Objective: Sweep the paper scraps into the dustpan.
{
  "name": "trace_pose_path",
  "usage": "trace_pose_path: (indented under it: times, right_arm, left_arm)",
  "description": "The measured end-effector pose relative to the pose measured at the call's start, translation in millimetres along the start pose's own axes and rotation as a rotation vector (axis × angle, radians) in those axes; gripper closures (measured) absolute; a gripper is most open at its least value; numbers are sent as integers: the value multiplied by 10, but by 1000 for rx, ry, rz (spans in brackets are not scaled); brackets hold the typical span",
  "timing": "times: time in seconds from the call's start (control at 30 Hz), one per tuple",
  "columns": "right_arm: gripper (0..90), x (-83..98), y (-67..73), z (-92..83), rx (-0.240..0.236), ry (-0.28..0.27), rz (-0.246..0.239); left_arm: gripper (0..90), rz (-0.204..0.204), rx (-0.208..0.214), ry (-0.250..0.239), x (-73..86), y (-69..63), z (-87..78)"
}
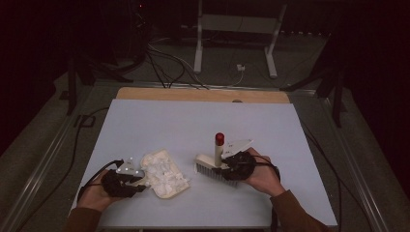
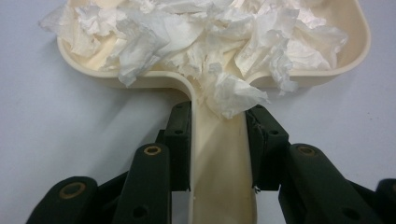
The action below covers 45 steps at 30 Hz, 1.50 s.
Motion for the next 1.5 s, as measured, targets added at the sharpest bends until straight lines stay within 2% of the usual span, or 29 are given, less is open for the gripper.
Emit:
trace_pose_path:
  times: [0.07, 0.1, 0.2, 0.27, 0.43, 0.53, 0.73, 0.87, 1.0, 1.2, 1.33, 1.5]
  right_arm:
    - [672, -10, -40, -28, 9, -30, 35]
    - [672, -16, -56, -55, -2, -48, 57]
    - [672, -41, -83, -121, -12, -97, 94]
    - [672, -58, -114, -161, 1, -121, 117]
    - [671, -71, -183, -196, 11, -141, 159]
    - [671, -70, -237, -173, 60, -137, 195]
    - [671, -97, -340, 12, 235, -83, 277]
    - [671, -160, -359, 120, 292, -70, 316]
    - [671, -227, -354, 231, 330, -50, 324]
    - [671, -272, -308, 397, 336, -12, 331]
    - [671, -324, -235, 459, 320, -14, 325]
    - [671, -390, -131, 503, 274, -23, 329]
  left_arm:
    - [665, 9, -2, 3, -30, -26, 21]
    - [665, 16, -4, 5, -42, -30, 27]
    - [666, 27, -6, 6, -103, -59, 71]
    - [666, 36, -5, 7, -151, -80, 108]
    - [665, 49, -9, 14, -247, -111, 187]
    - [665, 52, -7, 15, -295, -118, 220]
    - [665, 46, -9, 10, -378, -123, 291]
    - [665, 50, -9, 8, -424, -124, 321]
    - [665, 46, -12, 2, -473, -132, 353]
    - [665, 40, -15, -13, -536, -152, 416]
    - [666, 33, -15, -25, -570, -170, 458]
    - [666, 30, -20, -34, -602, -184, 491]
Point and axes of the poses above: each handheld gripper's, and its own axes: z roughly forward along the jaws, x roughly out of its underside, y roughly to its left, the point moved 5 cm from there along z, roughly forward along the jaws, and after that the axes turned 2 degrees about y, right-handed, at the moved point
